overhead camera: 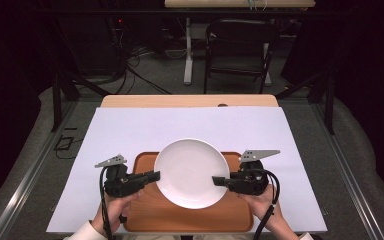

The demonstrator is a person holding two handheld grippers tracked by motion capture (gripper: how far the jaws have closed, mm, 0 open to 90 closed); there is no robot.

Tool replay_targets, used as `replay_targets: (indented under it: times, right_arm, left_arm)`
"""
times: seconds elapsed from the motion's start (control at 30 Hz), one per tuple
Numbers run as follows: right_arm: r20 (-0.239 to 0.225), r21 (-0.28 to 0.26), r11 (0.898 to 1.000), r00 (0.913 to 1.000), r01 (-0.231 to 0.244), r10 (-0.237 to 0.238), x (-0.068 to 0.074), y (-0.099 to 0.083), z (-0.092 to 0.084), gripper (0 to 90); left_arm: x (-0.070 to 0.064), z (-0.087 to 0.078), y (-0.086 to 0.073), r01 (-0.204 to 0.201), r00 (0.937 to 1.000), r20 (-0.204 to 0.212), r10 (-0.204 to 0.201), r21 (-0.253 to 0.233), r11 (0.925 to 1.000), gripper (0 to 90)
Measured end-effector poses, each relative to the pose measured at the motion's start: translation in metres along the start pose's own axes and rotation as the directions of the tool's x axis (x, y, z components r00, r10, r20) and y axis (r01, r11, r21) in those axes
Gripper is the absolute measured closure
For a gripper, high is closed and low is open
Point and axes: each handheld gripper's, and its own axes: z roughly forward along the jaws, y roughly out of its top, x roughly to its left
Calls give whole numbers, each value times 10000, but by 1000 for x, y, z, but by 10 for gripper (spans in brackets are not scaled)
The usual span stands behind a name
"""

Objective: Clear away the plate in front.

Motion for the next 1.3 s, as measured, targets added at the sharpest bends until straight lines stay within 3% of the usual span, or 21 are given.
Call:
replay_targets:
  times: [0.67,0.9,1.07,1.3]
  right_arm:
    - [-329,1297,9912,9990,-259,304,4,-13,25,772]
    - [-356,1832,9823,9983,-389,462,3,-17,34,768]
    - [-298,2199,9743,9980,-478,557,2,-21,40,763]
    - [-201,2676,9619,9978,-555,632,-2,-24,46,752]
  left_arm:
    - [7,-8,-21,332,9983,-500,-301,618,9975,822]
    - [11,-7,-27,576,9964,-682,-511,977,9935,819]
    - [17,-3,-30,945,9941,-643,-869,1264,9875,816]
    - [19,2,-32,1003,9930,-787,-881,1675,9808,816]
